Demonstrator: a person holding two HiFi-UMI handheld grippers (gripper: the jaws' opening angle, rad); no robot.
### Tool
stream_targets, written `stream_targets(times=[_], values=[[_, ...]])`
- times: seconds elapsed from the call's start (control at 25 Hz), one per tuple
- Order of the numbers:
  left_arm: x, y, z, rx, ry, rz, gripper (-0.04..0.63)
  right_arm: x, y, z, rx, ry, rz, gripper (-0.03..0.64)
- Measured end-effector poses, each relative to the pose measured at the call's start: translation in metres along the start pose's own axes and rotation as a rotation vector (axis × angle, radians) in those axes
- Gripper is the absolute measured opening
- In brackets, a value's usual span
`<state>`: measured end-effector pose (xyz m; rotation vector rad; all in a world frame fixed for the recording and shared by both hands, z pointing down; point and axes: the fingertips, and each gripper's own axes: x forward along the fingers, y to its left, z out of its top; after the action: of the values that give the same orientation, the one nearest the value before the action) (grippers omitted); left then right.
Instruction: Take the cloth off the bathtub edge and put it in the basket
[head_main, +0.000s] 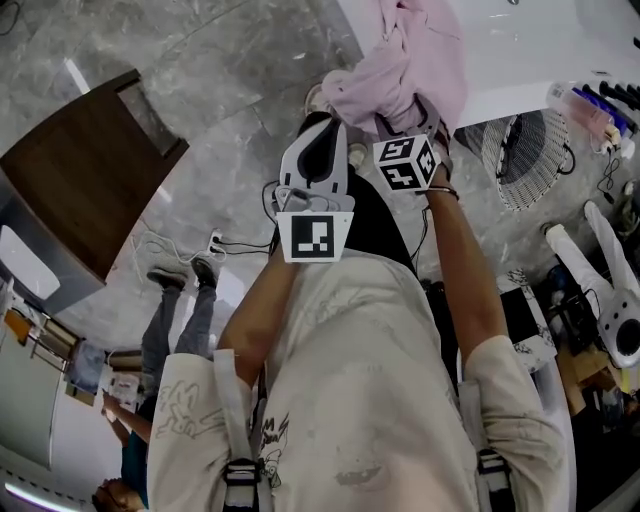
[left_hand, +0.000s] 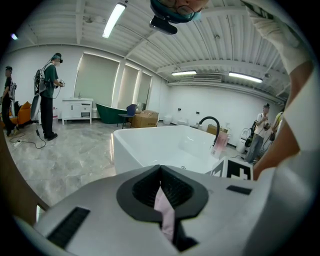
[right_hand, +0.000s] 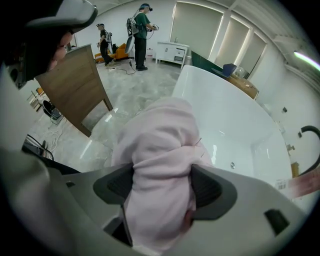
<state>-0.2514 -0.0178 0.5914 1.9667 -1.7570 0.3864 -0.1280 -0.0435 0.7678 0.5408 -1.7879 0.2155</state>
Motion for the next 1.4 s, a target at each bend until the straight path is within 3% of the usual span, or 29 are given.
stream_targets(times=[0.24, 0.48, 0.64, 0.68, 0.72, 0.76, 1.04, 1.4], values=[[-0.005, -0.004, 0.005, -0.014, -0.022, 0.003, 0.003, -0.005, 0.003, 0.006, -0.054, -0.037, -0.029, 0.303], [-0.015, -0.006, 0.006, 0.005, -0.022, 0.005, 0.003, -0.015, 0.004, 0.011, -0.007, -0.08, -0.035, 0.232], [-0.018, -0.009, 0.008, -0.028, -0.032, 0.014, 0.003, -0.022, 0.005, 0.017, 0.02, -0.129, -0.023, 0.195], [-0.019, -0.01, 0.009, -0.027, -0.035, 0.012, 0.003, -0.026, 0.007, 0.018, 0.031, -0.144, -0.025, 0.154], [-0.019, -0.011, 0.01, -0.023, -0.036, 0.01, 0.003, -0.029, 0.008, 0.018, 0.045, -0.152, -0.03, 0.056], [-0.02, -0.012, 0.011, -0.016, -0.035, 0.007, 0.003, -0.03, 0.01, 0.017, 0.062, -0.151, -0.036, 0.037], [-0.034, -0.011, 0.021, 0.002, -0.057, 0.001, 0.003, -0.037, 0.009, 0.012, 0.199, -0.131, 0.003, 0.029], [-0.048, -0.023, 0.044, 0.037, -0.112, -0.029, 0.003, -0.092, 0.005, 0.005, 0.426, -0.244, -0.001, 0.027]])
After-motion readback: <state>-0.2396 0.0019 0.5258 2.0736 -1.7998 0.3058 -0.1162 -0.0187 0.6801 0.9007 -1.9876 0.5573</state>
